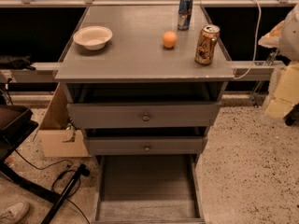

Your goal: Place orange can into bottom drawer

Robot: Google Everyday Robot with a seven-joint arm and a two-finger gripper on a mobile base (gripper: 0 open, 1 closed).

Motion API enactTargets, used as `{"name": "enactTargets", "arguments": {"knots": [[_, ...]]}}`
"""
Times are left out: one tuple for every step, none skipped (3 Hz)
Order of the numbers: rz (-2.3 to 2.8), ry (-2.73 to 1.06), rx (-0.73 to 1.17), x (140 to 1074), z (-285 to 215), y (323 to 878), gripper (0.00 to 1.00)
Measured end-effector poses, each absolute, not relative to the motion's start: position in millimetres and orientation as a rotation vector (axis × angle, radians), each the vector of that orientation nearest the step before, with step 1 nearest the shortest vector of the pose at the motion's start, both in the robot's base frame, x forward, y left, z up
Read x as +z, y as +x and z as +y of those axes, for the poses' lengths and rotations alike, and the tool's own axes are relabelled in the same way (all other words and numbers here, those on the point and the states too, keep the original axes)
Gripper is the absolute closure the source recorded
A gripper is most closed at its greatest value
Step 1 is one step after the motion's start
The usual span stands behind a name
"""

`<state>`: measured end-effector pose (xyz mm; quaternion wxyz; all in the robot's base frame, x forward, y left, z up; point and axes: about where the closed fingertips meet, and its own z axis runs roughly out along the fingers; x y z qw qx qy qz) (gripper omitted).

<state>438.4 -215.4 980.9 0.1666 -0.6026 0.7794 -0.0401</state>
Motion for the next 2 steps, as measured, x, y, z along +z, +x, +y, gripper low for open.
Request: {"name": "enactTargets", "arguments": {"knots": [[2.219, -1.715, -0.114, 981, -215, 438, 0.0], [2.272, -1.545, -0.049, 976, -232, 454, 0.0]]}}
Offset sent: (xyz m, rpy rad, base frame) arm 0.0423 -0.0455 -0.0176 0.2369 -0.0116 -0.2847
